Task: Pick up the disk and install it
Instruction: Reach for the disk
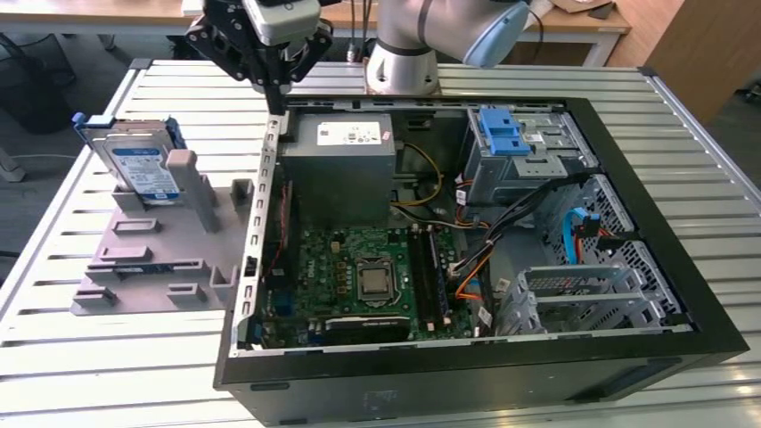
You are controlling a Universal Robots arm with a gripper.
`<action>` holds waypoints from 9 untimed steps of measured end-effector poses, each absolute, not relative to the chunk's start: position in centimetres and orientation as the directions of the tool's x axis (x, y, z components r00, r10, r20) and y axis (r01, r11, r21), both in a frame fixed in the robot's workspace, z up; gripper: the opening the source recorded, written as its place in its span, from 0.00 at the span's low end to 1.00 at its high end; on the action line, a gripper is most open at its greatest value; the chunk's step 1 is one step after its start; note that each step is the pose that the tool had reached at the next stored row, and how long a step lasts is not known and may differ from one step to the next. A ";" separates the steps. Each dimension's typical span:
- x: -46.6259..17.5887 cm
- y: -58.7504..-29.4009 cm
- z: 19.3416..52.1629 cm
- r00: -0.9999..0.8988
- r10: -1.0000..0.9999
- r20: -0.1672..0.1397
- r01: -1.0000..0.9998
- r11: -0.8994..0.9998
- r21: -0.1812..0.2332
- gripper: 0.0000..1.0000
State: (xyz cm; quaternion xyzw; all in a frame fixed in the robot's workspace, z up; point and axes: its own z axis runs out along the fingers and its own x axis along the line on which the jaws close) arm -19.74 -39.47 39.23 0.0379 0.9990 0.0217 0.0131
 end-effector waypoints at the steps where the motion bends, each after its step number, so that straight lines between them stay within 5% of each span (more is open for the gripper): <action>1: -19.8 -39.5 39.2 -0.997 0.076 -0.024 0.075 0.996 0.044 0.11; 9: -20.6 -39.4 39.2 -0.997 0.076 -0.024 0.075 0.996 0.044 0.11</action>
